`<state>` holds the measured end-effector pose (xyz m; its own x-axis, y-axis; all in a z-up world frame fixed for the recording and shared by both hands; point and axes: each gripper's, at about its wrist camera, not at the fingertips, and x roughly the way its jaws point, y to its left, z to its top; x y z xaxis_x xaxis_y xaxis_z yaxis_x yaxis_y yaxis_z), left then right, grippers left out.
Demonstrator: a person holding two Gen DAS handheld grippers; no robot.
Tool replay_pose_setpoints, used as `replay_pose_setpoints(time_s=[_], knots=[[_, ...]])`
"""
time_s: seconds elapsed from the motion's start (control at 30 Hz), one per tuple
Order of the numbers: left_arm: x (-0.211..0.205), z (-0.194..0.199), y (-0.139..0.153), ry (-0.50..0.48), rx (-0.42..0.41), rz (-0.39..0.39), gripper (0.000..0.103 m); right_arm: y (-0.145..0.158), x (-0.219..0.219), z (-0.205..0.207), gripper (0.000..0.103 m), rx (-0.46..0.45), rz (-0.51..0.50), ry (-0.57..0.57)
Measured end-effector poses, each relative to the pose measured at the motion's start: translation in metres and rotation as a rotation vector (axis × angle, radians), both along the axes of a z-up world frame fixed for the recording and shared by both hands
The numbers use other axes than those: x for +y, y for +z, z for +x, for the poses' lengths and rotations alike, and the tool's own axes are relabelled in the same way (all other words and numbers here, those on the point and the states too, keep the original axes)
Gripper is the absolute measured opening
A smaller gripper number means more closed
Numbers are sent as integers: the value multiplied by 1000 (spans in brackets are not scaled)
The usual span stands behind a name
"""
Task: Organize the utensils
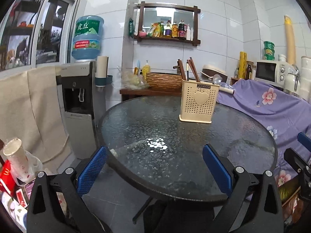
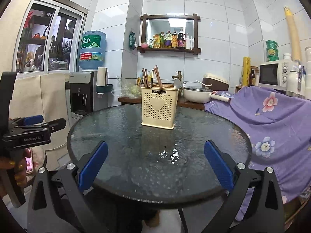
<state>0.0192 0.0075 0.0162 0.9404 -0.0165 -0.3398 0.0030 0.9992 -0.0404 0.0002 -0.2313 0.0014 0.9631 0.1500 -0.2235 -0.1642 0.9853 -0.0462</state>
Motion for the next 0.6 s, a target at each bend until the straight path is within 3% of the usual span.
replay_pose_setpoints(time_s=[0.2, 0.43, 0.6], knots=[[-8, -18, 7, -14, -78, 40, 96, 2, 1, -20, 97, -2, 7, 5], [-6, -20, 6, -10, -74, 10, 96, 12, -2, -22, 97, -50, -11, -2], [-10, -22, 6, -4, -75, 46, 96, 14, -4, -20, 97, -48, 2, 4]])
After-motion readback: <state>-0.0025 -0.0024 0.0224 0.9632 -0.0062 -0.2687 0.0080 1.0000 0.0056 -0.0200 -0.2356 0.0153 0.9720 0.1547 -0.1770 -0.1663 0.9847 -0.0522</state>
